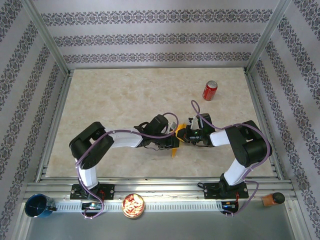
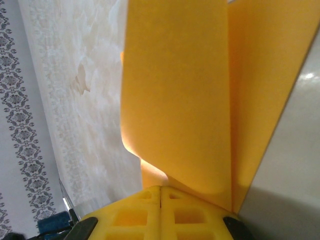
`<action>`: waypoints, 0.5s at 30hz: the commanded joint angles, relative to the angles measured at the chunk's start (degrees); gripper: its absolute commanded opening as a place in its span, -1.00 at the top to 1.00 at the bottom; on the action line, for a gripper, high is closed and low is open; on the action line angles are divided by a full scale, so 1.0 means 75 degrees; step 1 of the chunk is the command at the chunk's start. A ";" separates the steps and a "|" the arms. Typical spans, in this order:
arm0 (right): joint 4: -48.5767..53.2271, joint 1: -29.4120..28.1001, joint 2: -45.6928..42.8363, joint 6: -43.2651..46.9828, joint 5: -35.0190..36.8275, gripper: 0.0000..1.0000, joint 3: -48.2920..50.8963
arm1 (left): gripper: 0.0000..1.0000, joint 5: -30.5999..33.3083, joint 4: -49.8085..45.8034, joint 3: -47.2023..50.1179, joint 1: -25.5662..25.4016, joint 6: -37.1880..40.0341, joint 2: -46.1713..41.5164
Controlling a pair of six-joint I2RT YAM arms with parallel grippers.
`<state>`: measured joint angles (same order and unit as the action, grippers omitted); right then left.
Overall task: Fold a paper plane with a square sheet of paper (pick it up from the middle)
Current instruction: Fold the wing for the fifth time at the center of the table.
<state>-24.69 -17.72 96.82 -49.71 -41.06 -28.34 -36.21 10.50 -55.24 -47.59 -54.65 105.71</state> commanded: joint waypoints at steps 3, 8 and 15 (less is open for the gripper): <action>0.0620 -0.0066 0.0434 0.0063 0.0752 0.84 0.0192 | 1.00 -0.0048 0.0088 -0.0299 0.0057 -0.0029 0.0363; 0.0620 -0.0066 0.0427 0.0060 0.0730 0.84 0.0212 | 1.00 0.0074 -0.0056 -0.0431 0.0065 0.0178 0.0526; 0.0623 -0.0075 0.0416 0.0062 0.0740 0.84 0.0221 | 1.00 0.0210 -0.0063 -0.0400 0.0134 0.0364 0.0614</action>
<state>-24.69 -17.72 96.82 -49.71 -41.06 -28.34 -35.51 10.44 -57.25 -47.48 -53.91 109.32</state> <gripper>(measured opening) 0.082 0.050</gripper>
